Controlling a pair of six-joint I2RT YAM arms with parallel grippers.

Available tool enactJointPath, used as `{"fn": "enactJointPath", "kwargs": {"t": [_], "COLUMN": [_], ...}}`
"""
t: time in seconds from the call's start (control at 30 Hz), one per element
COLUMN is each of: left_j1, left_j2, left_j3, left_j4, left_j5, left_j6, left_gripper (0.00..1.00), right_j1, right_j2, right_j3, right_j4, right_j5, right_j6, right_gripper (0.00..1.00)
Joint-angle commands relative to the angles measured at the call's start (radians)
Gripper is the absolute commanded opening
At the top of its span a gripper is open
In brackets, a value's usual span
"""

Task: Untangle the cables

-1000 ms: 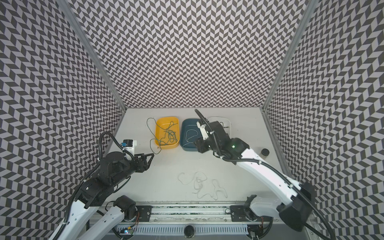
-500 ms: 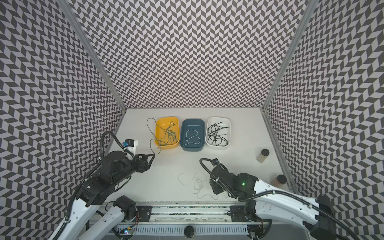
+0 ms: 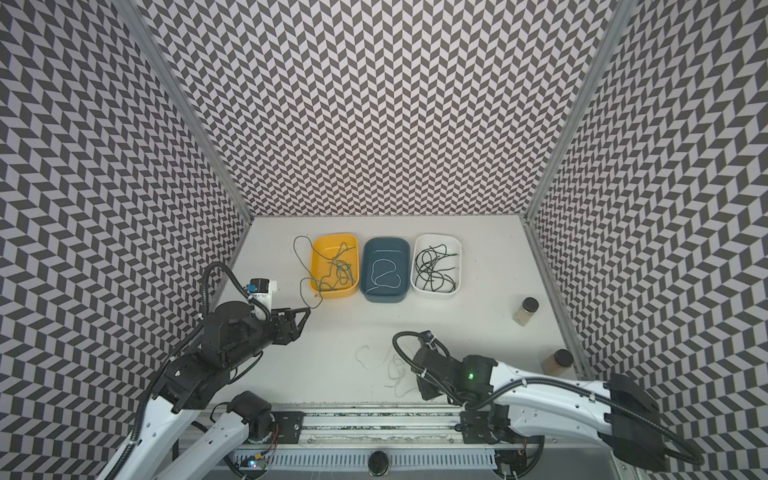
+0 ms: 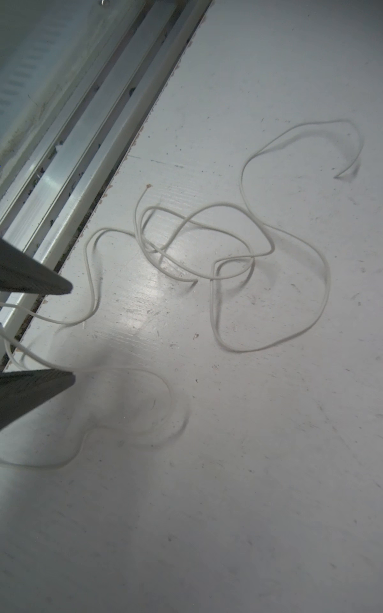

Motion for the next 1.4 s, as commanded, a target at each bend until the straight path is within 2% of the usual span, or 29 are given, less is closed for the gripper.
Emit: {"fn": "enactJointPath", "kwargs": {"t": [0.0, 0.1, 0.2, 0.37, 0.5, 0.67, 0.9, 1.07, 1.17, 1.23, 1.37], "left_j1": [0.007, 0.007, 0.012, 0.016, 0.015, 0.016, 0.016, 0.015, 0.012, 0.010, -0.031], "left_j2": [-0.001, -0.004, 0.000, -0.002, -0.003, -0.003, 0.000, 0.009, 0.029, 0.030, 0.037], "left_j3": [0.003, 0.003, 0.003, 0.002, 0.005, 0.003, 0.004, -0.018, -0.021, -0.043, -0.089], "left_j4": [-0.004, -0.002, -0.001, -0.002, -0.004, -0.002, 0.000, 0.061, 0.086, 0.149, 0.293], "left_j5": [-0.007, -0.009, -0.005, -0.004, -0.007, -0.007, 0.006, 0.146, 0.212, 0.311, 0.431], "left_j6": [0.013, 0.012, 0.013, 0.013, 0.015, 0.015, 0.015, 0.028, 0.027, 0.012, -0.058], "left_gripper": [0.67, 0.67, 0.67, 0.67, 0.67, 0.67, 0.67, 0.69, 0.71, 0.74, 0.78], "right_j1": [0.005, 0.004, -0.011, -0.041, -0.061, -0.153, -0.258, -0.262, -0.262, -0.264, -0.263], "right_j2": [0.011, -0.010, -0.029, 0.041, 0.110, 0.200, 0.337, 0.370, 0.395, 0.457, 0.444], "right_j3": [0.001, 0.045, 0.160, 0.522, 0.758, 0.977, 1.243, 1.385, 1.400, 1.492, 1.506], "right_j4": [0.053, 0.029, -0.010, -0.143, -0.188, -0.190, -0.215, -0.210, -0.184, -0.267, -0.217], "right_j5": [0.027, 0.095, 0.139, 0.187, 0.218, 0.134, 0.019, -0.068, -0.055, -0.080, -0.120], "right_j6": [0.019, -0.010, -0.112, -0.333, -0.454, -0.555, -0.619, -0.652, -0.680, -0.694, -0.696], "right_gripper": [0.17, 0.00, 0.00, 0.00, 0.00, 0.00, 0.00, 0.00, 0.00, 0.00, 0.00]}}
